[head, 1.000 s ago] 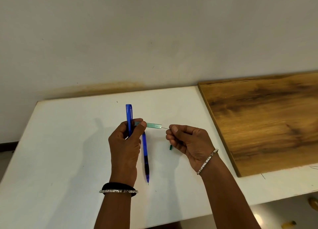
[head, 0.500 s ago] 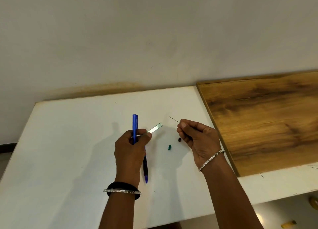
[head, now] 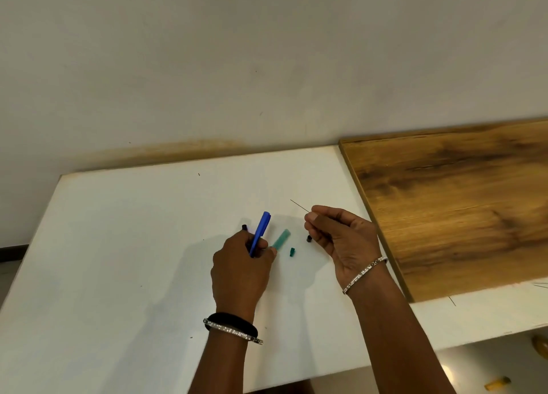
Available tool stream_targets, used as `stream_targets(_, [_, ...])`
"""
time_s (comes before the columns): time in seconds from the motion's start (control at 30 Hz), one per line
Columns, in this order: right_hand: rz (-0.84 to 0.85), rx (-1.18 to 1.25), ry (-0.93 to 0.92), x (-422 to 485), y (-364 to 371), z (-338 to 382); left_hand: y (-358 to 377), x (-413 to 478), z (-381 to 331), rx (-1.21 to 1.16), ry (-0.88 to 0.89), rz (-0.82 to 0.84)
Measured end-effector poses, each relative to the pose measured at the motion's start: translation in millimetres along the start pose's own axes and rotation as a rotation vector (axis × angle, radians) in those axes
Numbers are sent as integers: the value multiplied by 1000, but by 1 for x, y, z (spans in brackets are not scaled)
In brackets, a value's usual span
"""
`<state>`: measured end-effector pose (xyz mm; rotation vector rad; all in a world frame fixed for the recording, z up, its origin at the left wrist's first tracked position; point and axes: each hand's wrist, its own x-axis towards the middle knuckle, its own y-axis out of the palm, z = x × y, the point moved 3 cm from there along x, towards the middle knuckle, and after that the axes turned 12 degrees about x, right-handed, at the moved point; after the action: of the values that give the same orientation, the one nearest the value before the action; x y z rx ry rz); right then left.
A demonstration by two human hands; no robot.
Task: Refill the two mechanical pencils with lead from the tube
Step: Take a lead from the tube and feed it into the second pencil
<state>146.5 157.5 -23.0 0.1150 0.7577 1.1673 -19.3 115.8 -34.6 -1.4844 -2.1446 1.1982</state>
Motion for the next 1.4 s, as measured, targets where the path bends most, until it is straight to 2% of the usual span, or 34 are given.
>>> stream_targets(0.1, [-3, -28, -12, 0, 0, 0, -3, -3, -4, 48, 50, -53])
stream_targets(0.23, [5, -52, -51, 1, -1, 4, -7, -4, -16, -13, 169, -93])
stream_targets(0.33, [93, -25, -130, 0, 2, 12, -10, -3, -20, -73, 266, -98])
stream_targets(0.47, [175, 3, -225, 0, 6, 15, -15, -1, -19, -145, 300, -111])
stream_targets(0.63, [183, -316, -503, -3, 12, 18, -21, 0, -17, -169, 318, -157])
stream_targets(0.77, [169, -565, -656, -9, 19, 16, -24, 2, -17, -129, 335, -203])
stream_targets(0.93, [131, -717, -828, -14, 21, 21, -26, 3, -14, -122, 330, -228])
stream_targets(1.4, [141, -809, -893, -16, 21, 25, -23, 5, -15, -93, 356, -230])
